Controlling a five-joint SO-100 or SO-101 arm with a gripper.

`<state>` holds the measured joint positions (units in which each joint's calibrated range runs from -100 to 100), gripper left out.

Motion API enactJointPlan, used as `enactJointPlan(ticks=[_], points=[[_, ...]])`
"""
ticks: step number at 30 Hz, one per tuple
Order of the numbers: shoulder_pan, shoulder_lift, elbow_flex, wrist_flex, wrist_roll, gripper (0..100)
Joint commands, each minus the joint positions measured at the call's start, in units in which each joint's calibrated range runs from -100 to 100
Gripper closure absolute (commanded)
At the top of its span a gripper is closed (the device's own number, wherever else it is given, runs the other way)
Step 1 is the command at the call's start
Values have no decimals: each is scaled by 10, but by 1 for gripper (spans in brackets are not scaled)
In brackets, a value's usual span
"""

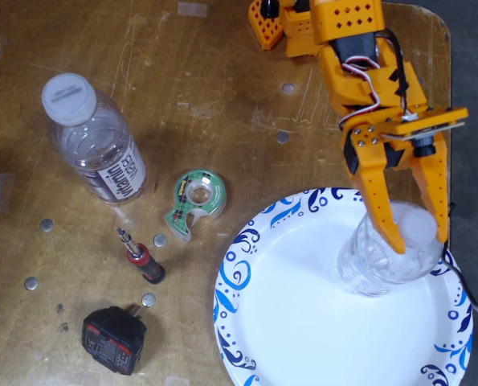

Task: Move the bottles to the plate

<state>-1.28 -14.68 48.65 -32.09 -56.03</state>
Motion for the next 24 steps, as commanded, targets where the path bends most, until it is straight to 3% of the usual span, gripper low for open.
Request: enactJointPlan(ticks=[1,24], points=[[-3,-1,3,4,0,98],[-33,-2,2,4,0,79]])
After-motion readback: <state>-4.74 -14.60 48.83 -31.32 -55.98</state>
